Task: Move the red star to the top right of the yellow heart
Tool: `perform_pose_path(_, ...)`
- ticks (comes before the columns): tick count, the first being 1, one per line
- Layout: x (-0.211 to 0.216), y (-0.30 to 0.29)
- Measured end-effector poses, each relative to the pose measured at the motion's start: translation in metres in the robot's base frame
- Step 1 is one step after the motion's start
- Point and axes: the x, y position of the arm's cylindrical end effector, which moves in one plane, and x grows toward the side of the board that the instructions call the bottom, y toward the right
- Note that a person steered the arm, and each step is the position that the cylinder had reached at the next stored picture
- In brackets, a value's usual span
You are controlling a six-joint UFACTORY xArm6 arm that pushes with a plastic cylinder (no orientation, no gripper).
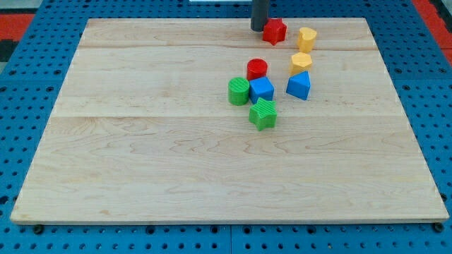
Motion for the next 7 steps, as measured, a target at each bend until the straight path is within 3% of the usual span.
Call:
perform_pose_path(1,0.02,-0.021)
perform_pose_path(3,0.02,0.004)
perform_pose_path(5,-0.012,0.083)
perform_pose_path(6,-0.019,0.07)
perform_pose_path(7,-0.012,0.022)
